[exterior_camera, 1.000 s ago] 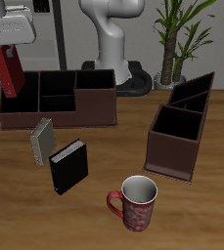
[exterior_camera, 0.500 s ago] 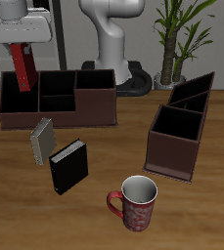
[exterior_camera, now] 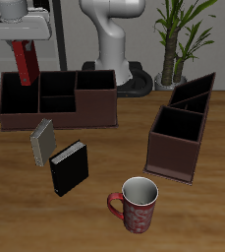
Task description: Place the red book into the back desk caddy's left compartment and place the black book into the back desk caddy's left compartment and place the yellow book into the left desk caddy's right compartment
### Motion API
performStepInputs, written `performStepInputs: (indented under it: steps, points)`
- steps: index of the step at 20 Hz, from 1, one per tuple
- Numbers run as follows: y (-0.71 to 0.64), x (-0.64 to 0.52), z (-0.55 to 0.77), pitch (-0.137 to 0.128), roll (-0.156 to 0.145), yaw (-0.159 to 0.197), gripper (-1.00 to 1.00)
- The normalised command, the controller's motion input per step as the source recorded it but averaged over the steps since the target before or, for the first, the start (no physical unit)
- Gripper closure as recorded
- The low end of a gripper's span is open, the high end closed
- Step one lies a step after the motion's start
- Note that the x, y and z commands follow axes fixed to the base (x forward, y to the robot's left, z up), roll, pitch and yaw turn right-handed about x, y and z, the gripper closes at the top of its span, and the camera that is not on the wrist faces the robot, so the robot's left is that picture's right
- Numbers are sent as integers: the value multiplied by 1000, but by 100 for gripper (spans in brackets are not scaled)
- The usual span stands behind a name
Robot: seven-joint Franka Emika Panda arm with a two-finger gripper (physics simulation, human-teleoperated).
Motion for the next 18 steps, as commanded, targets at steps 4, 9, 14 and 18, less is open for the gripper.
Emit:
performStepInputs:
  steps: [4,9,14,18]
  points:
    - [-252,-228,-10,52,-5,-27,100]
    - [-269,-128,0,38,-50,-28,100]
    - [-156,-112,94,-31,-51,7,100]
    - [-68,7,-155,46,-26,0,100]
